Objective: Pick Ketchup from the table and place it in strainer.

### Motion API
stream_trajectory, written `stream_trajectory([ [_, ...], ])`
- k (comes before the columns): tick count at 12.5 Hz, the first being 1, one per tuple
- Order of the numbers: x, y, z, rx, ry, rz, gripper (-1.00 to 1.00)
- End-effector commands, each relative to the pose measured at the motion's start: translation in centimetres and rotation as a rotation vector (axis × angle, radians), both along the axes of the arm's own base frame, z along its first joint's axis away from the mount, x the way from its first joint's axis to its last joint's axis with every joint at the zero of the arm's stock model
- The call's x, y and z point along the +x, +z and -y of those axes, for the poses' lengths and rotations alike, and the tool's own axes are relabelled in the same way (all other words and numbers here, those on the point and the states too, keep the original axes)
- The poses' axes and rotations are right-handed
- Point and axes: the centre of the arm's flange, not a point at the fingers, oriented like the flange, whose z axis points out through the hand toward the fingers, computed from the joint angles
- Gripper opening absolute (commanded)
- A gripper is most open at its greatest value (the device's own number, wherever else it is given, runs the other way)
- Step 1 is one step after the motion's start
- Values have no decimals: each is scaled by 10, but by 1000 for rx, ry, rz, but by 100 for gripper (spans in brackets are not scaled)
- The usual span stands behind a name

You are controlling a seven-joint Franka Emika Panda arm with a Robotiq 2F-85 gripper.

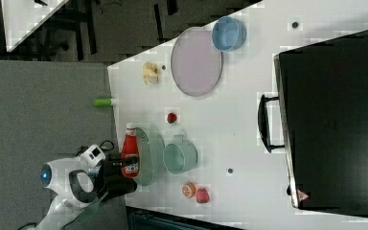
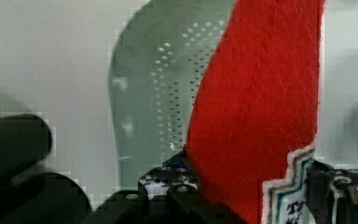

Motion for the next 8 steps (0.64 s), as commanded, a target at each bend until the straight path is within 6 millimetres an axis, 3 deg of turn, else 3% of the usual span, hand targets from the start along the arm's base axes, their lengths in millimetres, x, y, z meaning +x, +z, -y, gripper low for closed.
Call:
stream_trajectory([
  [1, -3, -8, -18, 32, -69, -27, 29],
  [4, -3, -22, -19, 42, -75, -52, 93],
  [6, 4, -13, -18, 53, -87, -29, 100],
  [8, 29, 18, -6, 71, -137, 35, 100],
])
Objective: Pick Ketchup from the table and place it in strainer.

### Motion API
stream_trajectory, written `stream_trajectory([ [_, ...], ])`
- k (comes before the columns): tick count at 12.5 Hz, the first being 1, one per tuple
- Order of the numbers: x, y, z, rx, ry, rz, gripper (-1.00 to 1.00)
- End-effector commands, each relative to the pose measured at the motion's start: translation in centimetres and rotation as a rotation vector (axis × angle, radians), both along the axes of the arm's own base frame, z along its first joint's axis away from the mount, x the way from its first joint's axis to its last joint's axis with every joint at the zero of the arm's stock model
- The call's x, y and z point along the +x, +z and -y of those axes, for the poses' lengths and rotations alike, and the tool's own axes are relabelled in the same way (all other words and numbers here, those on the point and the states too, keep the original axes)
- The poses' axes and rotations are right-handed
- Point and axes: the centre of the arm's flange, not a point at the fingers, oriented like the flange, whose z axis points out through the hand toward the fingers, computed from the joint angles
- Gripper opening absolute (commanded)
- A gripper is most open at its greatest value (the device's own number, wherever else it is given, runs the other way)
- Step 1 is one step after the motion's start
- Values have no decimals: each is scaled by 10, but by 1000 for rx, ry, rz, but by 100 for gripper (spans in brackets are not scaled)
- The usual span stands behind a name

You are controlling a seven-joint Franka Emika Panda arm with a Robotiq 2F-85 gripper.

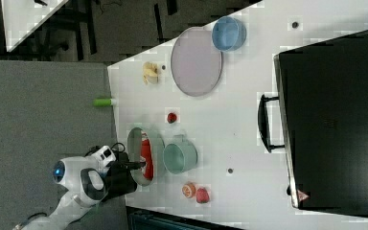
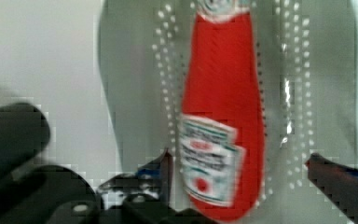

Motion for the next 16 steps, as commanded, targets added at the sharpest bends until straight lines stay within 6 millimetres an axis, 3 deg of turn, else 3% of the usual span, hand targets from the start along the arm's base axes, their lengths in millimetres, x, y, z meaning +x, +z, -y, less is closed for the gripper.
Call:
stream_trajectory([
  [1, 51, 68, 14, 50, -144, 136, 100],
  [3, 81, 108, 47, 36, -215, 199, 100],
  [5, 108, 143, 95, -14, -296, 203, 100],
  [9, 149, 217, 234, -98, -534, 85, 100],
  [11, 157, 263, 308, -117, -648, 47, 100],
  [13, 152, 299, 367, -156, -721, 3, 100],
  [14, 147, 312, 386, -196, -734, -20, 100],
  [16, 144, 335, 400, -264, -735, 1, 100],
])
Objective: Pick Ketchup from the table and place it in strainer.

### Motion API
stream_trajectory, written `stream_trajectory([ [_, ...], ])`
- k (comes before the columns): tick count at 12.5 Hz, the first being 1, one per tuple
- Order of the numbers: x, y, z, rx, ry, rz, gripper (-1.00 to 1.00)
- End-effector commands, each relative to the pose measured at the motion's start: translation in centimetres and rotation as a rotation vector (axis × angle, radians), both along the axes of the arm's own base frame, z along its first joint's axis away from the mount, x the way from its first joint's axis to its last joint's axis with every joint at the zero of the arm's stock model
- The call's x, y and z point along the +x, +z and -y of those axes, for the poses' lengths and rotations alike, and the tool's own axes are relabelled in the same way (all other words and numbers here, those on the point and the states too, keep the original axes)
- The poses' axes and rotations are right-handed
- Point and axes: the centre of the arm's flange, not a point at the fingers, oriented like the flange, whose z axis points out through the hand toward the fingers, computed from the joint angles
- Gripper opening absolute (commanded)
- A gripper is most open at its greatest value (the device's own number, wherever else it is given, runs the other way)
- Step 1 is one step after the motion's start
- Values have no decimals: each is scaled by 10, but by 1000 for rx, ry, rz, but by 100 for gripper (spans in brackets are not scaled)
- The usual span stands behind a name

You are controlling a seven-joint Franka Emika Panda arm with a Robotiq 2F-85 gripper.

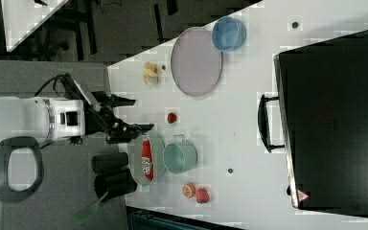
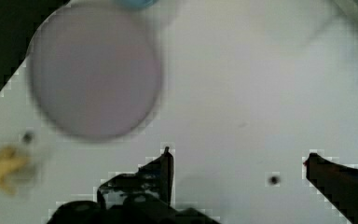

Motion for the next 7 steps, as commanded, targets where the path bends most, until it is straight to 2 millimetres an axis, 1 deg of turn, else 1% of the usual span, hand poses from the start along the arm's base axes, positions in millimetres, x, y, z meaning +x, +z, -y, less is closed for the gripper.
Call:
stream_trajectory([
  [1, -7, 55, -30, -86, 31, 51, 100],
  [2, -7, 59, -30, -109, 36, 56, 100],
  [5, -6, 58, -40, -108, -37, 52, 100],
  [7, -8, 56, -46, -106, -24, 32, 100],
])
